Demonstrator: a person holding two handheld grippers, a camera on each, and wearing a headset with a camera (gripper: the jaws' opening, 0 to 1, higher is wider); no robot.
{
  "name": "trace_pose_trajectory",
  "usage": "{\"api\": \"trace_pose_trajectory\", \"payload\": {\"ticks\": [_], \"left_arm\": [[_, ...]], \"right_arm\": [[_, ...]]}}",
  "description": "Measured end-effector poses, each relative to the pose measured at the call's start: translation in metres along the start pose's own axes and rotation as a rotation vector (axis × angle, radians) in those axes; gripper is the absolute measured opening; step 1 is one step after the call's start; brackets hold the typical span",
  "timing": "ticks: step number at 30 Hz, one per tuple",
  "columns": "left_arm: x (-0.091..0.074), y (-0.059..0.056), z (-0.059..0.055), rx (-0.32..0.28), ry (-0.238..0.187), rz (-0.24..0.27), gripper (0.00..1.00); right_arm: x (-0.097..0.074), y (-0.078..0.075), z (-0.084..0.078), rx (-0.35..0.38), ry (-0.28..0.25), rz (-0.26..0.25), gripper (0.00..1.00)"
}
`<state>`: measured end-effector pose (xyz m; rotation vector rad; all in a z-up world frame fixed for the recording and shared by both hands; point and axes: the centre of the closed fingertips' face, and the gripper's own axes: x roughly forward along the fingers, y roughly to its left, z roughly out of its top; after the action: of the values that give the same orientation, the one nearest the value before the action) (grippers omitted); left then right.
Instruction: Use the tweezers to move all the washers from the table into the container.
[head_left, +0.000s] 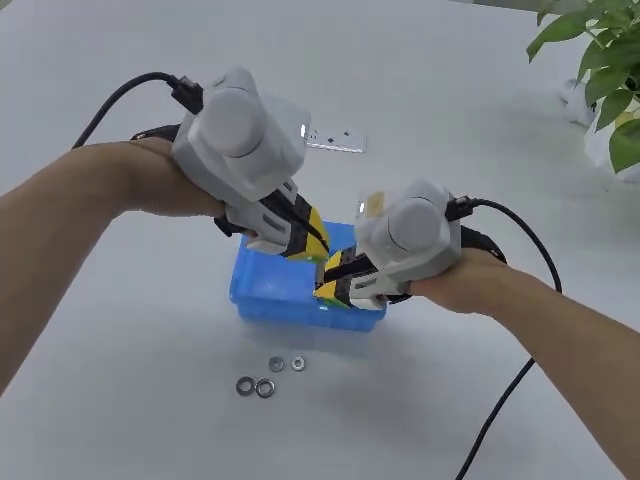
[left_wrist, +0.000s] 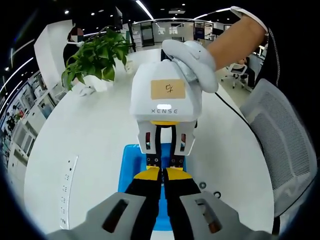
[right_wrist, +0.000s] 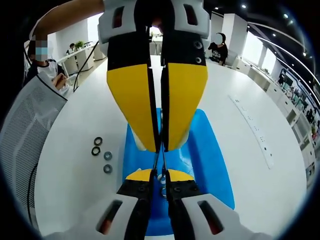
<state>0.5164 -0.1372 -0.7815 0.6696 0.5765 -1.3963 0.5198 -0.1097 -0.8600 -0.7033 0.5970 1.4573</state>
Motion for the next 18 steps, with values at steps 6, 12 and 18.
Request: {"api": "trace_pose_trajectory", "payload": {"ticks": [6, 12, 18], "left_arm": [[-0.006, -0.001, 0.004, 0.007, -0.001, 0.007, 0.05], [-0.013, -0.001, 0.011, 0.018, -0.001, 0.018, 0.05], [-0.023, -0.003, 0.020, 0.032, -0.004, 0.032, 0.05]], "right_arm": [[-0.005, -0.001, 0.005, -0.006, -0.006, -0.010, 0.11], [-0.011, -0.001, 0.013, -0.015, -0.015, -0.023, 0.11], [-0.021, 0.000, 0.022, -0.021, -0.028, -0.042, 0.11]]}}
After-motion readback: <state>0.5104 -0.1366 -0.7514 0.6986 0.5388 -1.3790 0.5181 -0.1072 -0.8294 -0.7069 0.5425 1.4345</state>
